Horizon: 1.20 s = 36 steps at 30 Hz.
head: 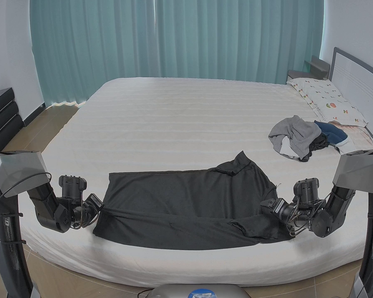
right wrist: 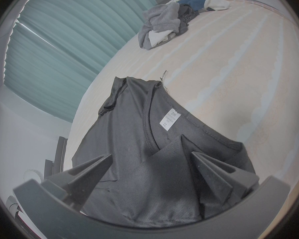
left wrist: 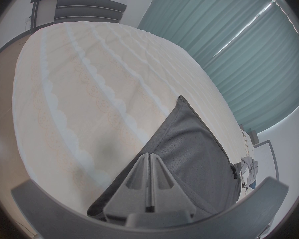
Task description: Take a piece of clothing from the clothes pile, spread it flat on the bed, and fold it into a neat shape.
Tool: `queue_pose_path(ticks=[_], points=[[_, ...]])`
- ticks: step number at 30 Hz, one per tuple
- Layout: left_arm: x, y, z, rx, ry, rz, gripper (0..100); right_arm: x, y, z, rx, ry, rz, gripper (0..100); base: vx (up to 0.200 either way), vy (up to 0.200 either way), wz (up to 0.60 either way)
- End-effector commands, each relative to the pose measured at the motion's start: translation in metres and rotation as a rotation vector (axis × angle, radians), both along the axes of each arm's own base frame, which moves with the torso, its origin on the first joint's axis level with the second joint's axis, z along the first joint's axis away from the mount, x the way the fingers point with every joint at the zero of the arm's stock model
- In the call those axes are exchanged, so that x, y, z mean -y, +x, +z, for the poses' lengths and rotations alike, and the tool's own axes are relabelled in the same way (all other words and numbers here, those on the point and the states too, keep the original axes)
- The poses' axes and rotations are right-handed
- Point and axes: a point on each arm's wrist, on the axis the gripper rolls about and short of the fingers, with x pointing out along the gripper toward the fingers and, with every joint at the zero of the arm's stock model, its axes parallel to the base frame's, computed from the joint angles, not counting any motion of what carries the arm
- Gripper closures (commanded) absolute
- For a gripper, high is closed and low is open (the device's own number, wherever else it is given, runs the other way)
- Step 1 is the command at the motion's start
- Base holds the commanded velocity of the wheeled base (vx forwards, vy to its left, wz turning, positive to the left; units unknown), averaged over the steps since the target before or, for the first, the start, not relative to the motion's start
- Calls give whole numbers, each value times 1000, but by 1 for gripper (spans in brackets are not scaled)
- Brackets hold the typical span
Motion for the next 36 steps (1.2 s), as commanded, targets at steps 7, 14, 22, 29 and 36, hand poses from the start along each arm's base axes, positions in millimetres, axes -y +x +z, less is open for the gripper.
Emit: queue_pose_path(ticks=[7,14,22,29,36], points=[[0,0,1,3,1,2,100,8,6,1,18,4,-29,100,0,0,0],[-3,-2,6,11,14,22,100,18,6,24,76,19,-59,100,0,0,0],[-4,-15,31,52,16,20,100,19,-11,43,101,29,-53,100,0,0,0],[-4,-15,26,38,14,18,100,18,-11,35,73,36,-35,100,0,0,0],[-6,-13,21,29,5,17,100,17,1,15,43,24,-34,100,0,0,0]])
